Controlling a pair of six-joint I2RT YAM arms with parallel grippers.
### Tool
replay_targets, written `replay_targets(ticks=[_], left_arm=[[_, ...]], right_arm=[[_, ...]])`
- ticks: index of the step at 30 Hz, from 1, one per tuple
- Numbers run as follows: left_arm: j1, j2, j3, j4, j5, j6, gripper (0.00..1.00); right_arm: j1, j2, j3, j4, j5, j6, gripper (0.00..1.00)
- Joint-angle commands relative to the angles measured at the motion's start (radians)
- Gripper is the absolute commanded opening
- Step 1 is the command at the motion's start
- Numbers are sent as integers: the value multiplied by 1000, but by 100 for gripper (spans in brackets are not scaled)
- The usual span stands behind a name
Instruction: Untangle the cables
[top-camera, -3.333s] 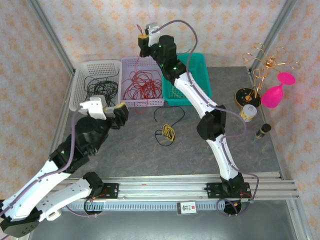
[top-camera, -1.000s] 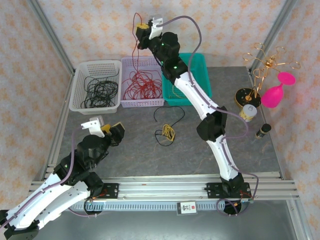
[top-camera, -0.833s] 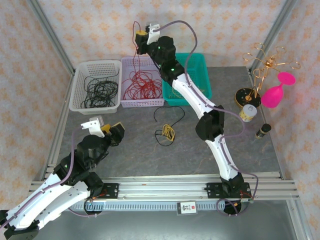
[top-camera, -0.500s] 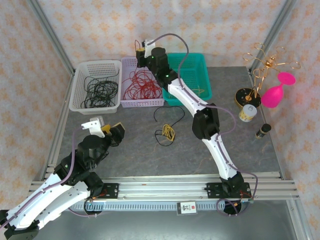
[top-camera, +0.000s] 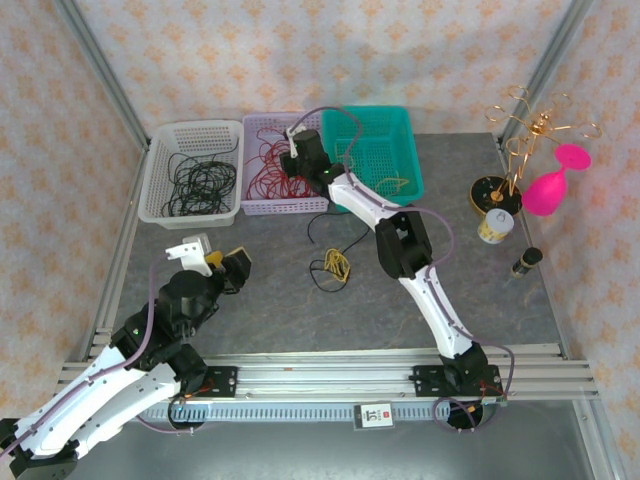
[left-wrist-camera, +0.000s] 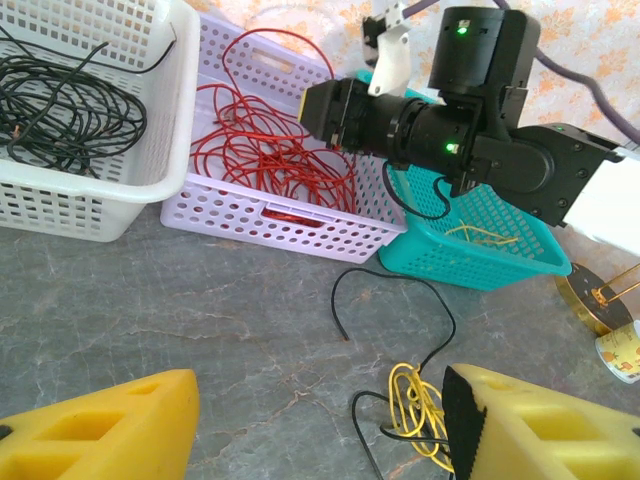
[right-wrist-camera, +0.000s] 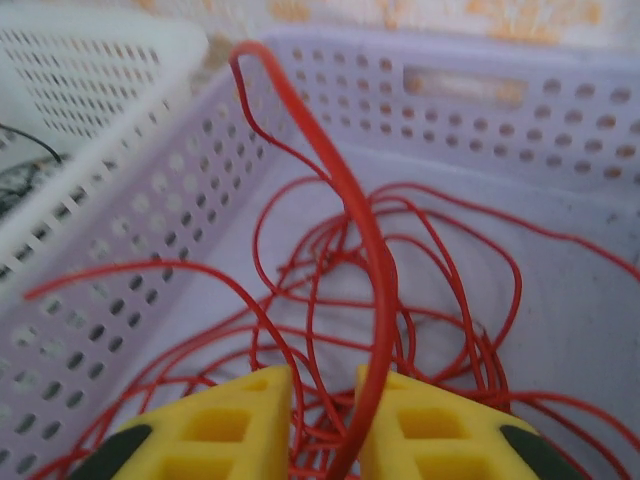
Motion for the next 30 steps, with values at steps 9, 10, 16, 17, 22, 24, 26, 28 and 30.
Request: replay_targets(ticks=[9,10,16,17,22,24,26,28,30], left_arm=[[-5,-20,-15,21,19,-19,68],[-5,-21,-16,19,19,-20,68],[-5,-28,-21,22,24,-23,68],[-5,-27,-23,25,25,-23,68],[-4,-30,-21,23,20,-21,69],[-5,-35,-16,15,15,-17,69],[-5,-41,-6,-1,3,-13,69],[-4,-45,9,-30,-18,-13,69],[-4,-44,36,-70,-46,-11,70]], right_arm=[[17,-109,65,-73,11,-15,59],[20,-119,74,-83,5,-22,61],[28,-183,84,-117,28,-30,73],[28,-192,85,-117,31,-31,75],[28,-220,88,-106,41,-29,75],[29,-221,91,-102,45,-29,74],[28,-219,98,-108,48,-23,73],[28,-223,96,-118,37,-14,70],[28,-236,92,-142,26,-5,66]])
